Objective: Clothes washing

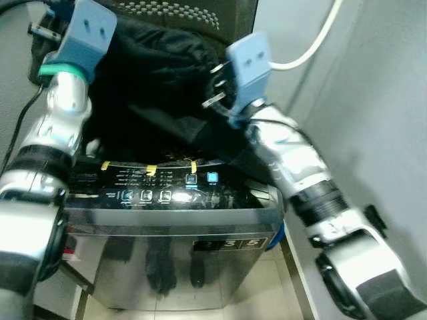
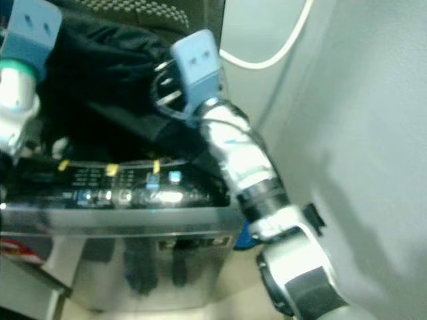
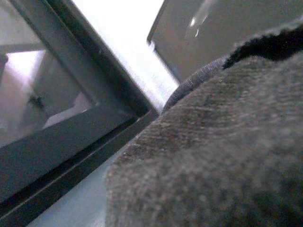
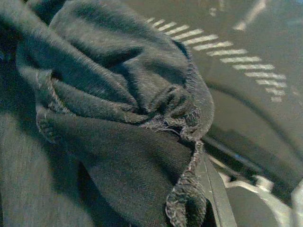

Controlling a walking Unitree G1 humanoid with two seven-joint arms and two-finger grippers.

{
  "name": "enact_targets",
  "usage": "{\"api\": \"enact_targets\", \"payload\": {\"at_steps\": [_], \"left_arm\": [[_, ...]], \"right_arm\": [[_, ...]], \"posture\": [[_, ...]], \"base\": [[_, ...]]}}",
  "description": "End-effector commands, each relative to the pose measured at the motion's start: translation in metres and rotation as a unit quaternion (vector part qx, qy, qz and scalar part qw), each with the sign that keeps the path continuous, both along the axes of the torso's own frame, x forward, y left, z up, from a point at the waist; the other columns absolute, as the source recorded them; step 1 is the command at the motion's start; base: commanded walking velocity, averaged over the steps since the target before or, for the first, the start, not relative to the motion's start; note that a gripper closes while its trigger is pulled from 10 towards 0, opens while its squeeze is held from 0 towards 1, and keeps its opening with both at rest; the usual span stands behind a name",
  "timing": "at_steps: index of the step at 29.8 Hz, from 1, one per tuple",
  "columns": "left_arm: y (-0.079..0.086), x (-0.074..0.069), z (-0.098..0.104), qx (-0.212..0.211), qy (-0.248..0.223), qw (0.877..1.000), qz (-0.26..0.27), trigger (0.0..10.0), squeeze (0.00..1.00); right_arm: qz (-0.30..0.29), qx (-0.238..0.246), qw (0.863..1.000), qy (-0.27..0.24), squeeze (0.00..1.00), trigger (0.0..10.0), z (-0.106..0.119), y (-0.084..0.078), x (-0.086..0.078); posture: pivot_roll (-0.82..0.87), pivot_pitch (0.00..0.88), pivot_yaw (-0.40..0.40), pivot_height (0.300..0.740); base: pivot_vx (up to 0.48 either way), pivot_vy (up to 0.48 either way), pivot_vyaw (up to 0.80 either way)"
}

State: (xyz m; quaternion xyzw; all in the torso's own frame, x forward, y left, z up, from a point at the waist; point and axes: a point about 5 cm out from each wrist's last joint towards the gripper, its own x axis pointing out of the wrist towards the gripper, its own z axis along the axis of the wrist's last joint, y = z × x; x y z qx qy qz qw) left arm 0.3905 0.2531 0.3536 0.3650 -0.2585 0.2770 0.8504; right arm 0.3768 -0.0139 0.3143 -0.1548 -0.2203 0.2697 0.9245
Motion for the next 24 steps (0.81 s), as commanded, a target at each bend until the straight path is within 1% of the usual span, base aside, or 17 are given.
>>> {"api": "enact_targets", "payload": {"at_steps": [1,2,3,6,7,8,9,10,11,12,14,15,19,20,22,23,24], "left_arm": [[0.048,-0.013,-0.008,-0.055,0.006,0.994,0.095,10.0,0.00],[0.056,-0.008,-0.038,-0.115,0.075,0.987,0.081,10.0,0.00],[0.059,-0.004,-0.067,-0.180,0.151,0.971,0.049,10.0,0.00],[0.059,-0.004,-0.067,-0.180,0.151,0.971,0.049,10.0,0.00],[0.060,-0.004,-0.086,-0.239,0.179,0.954,0.028,10.0,0.00],[0.054,-0.002,-0.095,-0.263,0.198,0.944,-0.012,10.0,0.00],[0.054,-0.002,-0.095,-0.263,0.198,0.944,-0.012,10.0,0.00],[0.048,0.000,-0.097,-0.266,0.203,0.941,-0.044,10.0,0.63],[0.043,0.002,-0.092,-0.265,0.193,0.942,-0.066,10.0,1.00],[0.038,0.003,-0.086,-0.259,0.185,0.944,-0.083,10.0,1.00],[0.038,0.003,-0.086,-0.259,0.185,0.944,-0.083,10.0,1.00],[0.036,0.004,-0.080,-0.252,0.172,0.948,-0.086,10.0,1.00],[0.034,0.003,-0.062,-0.232,0.137,0.960,-0.072,10.0,1.00],[0.037,0.002,-0.059,-0.229,0.129,0.963,-0.064,10.0,1.00],[0.039,0.001,-0.057,-0.227,0.123,0.964,-0.059,10.0,1.00],[0.044,-0.001,-0.054,-0.230,0.116,0.965,-0.052,10.0,1.00],[0.044,-0.001,-0.054,-0.230,0.116,0.965,-0.052,10.0,1.00]], "right_arm": [[-0.037,-0.030,0.998,0.033,0.00,10.0,-0.028,-0.010,0.008],[-0.018,-0.039,0.998,0.034,0.00,10.0,-0.033,-0.001,0.004],[-0.004,-0.041,0.998,0.038,0.00,10.0,-0.037,0.004,0.001],[-0.004,-0.041,0.998,0.038,0.00,10.0,-0.037,0.004,0.001],[0.006,-0.036,0.998,0.042,0.00,10.0,-0.040,0.006,0.000],[0.024,-0.021,0.998,0.058,0.00,10.0,-0.044,0.004,-0.001],[0.024,-0.021,0.998,0.058,0.00,10.0,-0.044,0.004,-0.001],[0.036,-0.011,0.997,0.066,0.00,10.0,-0.046,0.003,0.000],[0.041,-0.004,0.997,0.070,0.00,10.0,-0.047,-0.001,0.001],[0.047,-0.003,0.996,0.073,0.36,10.0,-0.047,-0.004,0.002],[0.047,-0.003,0.996,0.073,0.36,10.0,-0.047,-0.004,0.002],[0.049,-0.004,0.996,0.072,1.00,10.0,-0.046,-0.008,0.002],[0.074,-0.037,0.996,0.045,1.00,10.0,-0.031,-0.027,0.001],[0.084,-0.038,0.995,0.039,0.89,10.0,-0.026,-0.036,0.000],[0.090,-0.038,0.995,0.035,0.89,10.0,-0.023,-0.042,-0.001],[0.102,-0.035,0.994,0.032,0.00,10.0,-0.017,-0.054,-0.003],[0.102,-0.035,0.994,0.032,0.00,10.0,-0.017,-0.054,-0.003]], "posture": [[0.05,0.093,-0.035,0.740],[0.05,0.093,-0.035,0.740],[0.06,0.098,-0.040,0.740],[0.06,0.098,-0.040,0.740],[0.06,0.098,-0.041,0.740],[0.05,0.104,-0.039,0.740],[0.05,0.104,-0.039,0.740],[0.05,0.104,-0.035,0.740],[0.05,0.104,-0.035,0.740],[0.05,0.104,-0.035,0.740],[0.05,0.104,-0.035,0.740],[0.04,0.103,-0.030,0.740],[0.04,0.102,-0.024,0.740],[0.03,0.102,-0.019,0.740],[0.03,0.102,-0.019,0.740],[0.03,0.102,-0.019,0.740],[0.03,0.102,-0.019,0.740]], "base": [[0.000,0.000,0.00],[0.000,0.000,0.00],[0.000,0.000,0.00],[0.000,0.000,0.00],[0.000,0.000,0.00],[0.000,0.000,0.00],[0.000,0.000,0.00],[0.000,0.000,0.00],[0.000,0.000,0.00],[0.000,0.000,0.00],[0.000,0.000,0.00],[0.000,0.000,0.00],[0.000,0.000,0.00],[0.000,0.000,0.00],[0.000,0.000,0.00],[0.000,0.000,0.00],[0.000,0.000,0.00]]}}
